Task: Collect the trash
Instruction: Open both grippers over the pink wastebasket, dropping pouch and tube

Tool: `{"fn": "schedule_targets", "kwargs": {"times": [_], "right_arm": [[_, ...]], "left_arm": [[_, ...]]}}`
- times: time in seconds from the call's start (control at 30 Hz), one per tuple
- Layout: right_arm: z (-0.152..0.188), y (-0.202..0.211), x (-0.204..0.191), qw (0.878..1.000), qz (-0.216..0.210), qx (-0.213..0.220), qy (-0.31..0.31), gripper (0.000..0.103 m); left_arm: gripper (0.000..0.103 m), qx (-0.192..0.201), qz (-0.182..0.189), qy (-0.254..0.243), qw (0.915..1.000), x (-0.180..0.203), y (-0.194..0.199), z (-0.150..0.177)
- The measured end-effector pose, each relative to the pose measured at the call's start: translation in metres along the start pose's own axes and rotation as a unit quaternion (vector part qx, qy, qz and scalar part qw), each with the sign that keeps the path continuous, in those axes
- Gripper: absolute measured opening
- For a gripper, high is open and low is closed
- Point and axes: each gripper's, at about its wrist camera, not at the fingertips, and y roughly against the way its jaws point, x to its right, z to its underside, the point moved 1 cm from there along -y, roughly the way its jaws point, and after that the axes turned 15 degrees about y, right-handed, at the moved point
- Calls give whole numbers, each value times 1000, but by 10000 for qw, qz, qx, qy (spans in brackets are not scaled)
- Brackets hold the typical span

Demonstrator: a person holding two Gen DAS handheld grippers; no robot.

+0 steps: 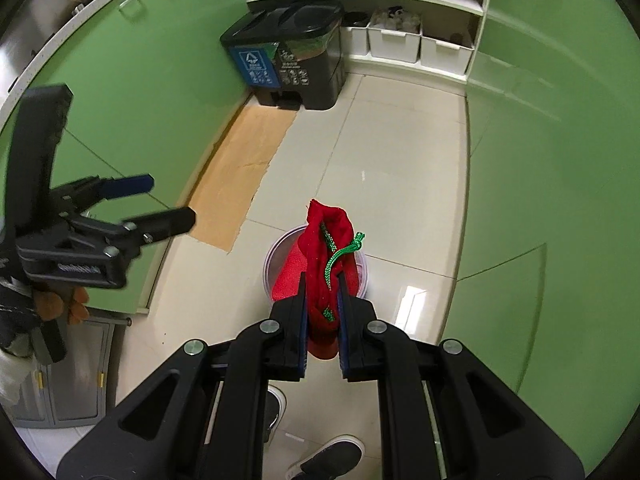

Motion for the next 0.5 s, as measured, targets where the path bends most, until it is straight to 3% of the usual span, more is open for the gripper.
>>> {"fn": "schedule_targets", "kwargs": {"times": [0.3, 0.37, 0.4, 0.43, 0.5], "right_arm": [[-17, -34, -15, 9993, -197, -118, 293, 15], [-19, -43, -15, 9994, -160, -118, 287, 38], [-20, -47, -14, 9995, -164, -103, 257, 80], [-20, -48, -14, 9995, -171, -59, 240, 98], [-19, -50, -13, 9995, -167, 28, 254, 98]], "left_arm": [[98, 222, -87, 268, 9994, -31, 17, -8], [98, 259, -100, 305, 9991, -36, 19, -10], [98, 281, -129, 321, 9990, -39, 21, -10], [98, 297, -155, 322, 9989, -40, 21, -10], [98, 337, -178, 331, 9987, -43, 23, -12]]}}
